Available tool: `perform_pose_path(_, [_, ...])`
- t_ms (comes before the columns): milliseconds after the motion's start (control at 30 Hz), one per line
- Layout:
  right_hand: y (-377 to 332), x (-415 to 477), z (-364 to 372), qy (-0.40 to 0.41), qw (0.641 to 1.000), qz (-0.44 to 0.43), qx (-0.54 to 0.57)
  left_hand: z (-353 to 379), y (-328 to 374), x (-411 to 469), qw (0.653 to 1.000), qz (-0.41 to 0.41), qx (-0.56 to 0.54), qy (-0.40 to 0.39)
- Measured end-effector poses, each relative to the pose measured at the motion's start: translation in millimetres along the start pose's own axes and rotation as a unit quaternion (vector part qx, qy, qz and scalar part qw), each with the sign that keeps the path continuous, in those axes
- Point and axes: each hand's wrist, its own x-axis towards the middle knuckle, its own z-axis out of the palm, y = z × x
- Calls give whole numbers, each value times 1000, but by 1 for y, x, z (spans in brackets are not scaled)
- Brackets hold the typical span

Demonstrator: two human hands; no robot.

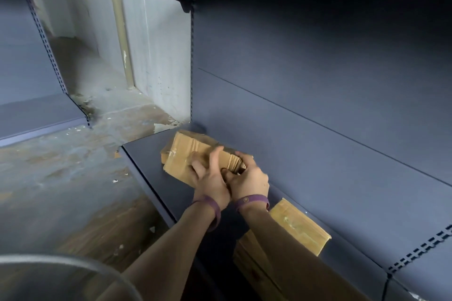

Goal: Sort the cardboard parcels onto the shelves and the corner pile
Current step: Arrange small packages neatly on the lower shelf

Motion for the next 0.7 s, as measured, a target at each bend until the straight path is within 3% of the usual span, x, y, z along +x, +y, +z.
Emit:
perform_pose_path(133, [1, -5, 0, -27, 998, -51, 24, -10, 2, -5, 999, 2, -8, 51])
perform_pose_path(267, [6, -5, 1, -105, 978, -117, 139, -31, 1, 0, 992, -23, -94, 83])
perform_pose_path(367, [12, 6, -5, -65, 974, -94, 195, -42, 1, 2, 975, -67, -188, 95])
perform_pose_path(467, [25, 19, -10, -20, 989, -19, 146, -49, -3, 5, 947, -92, -293, 93])
perform_pose_path(600, [42, 21, -12, -135, 942, 17, 306, -56, -7, 5, 935, -106, -331, 67])
perform_pose_path(700, [43, 22, -5, -148, 955, -13, 258, -59, -9, 6, 926, -117, -350, 77])
